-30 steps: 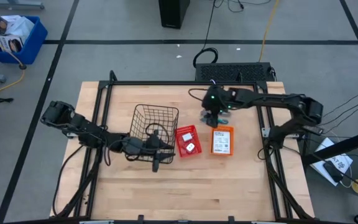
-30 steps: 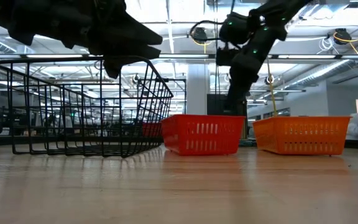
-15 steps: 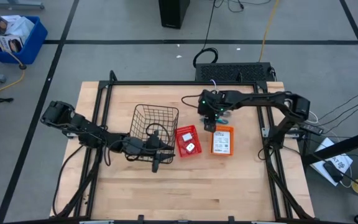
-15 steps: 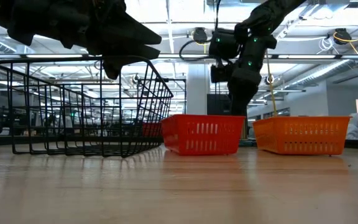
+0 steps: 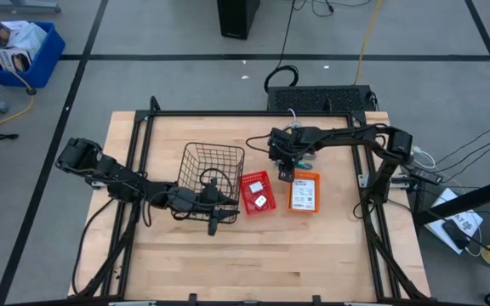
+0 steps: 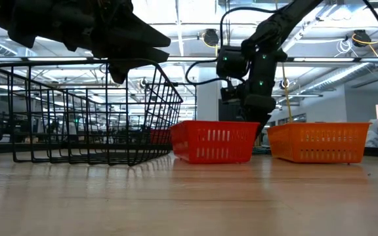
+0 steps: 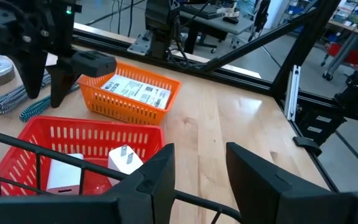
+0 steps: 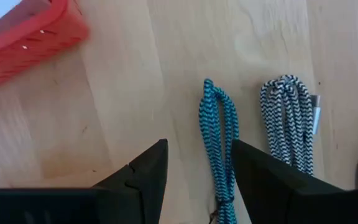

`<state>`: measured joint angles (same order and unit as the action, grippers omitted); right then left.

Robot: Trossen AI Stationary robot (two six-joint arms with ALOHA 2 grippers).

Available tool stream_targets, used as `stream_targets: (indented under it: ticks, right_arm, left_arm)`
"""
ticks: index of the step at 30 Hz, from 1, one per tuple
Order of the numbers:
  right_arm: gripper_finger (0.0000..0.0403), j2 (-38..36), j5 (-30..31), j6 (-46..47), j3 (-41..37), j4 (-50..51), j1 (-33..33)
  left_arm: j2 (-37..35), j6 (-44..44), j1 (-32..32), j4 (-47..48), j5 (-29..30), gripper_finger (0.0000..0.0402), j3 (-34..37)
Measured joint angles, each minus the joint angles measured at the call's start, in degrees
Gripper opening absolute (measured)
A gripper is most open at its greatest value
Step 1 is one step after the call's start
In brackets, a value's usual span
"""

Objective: Pick and place items into bin
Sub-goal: Put the blue charger cable into the wire basket

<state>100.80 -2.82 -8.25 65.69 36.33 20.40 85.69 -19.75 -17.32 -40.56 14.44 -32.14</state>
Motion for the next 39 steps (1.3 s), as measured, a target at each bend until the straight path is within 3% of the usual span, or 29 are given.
stream_targets:
  ticks: [9,22,31,39]
  right_arm:
    - [0.0139,0.4,0.0,0.0,-1.2,-1.8,0.1]
    - [0.0008,-0.2,4.4,0.0,-3.5,-5.7,0.0]
    - [0.0005,-4.5,5.0,1.2,-3.5,-7.3,-1.3]
    - [0.0004,-13.7,9.0,3.3,-3.5,-13.4,-5.6]
  left_arm:
    - [0.0,0.0,0.0,-0.1,0.0,0.0147,0.0]
    - [0.0,-1.4,0.0,-0.4,0.0,0.0147,0.0]
    - [-0.8,-1.4,0.0,-0.4,-0.2,0.0147,0.0]
    - [-10.9,0.9,-0.5,8.5,-1.4,0.0147,0.0]
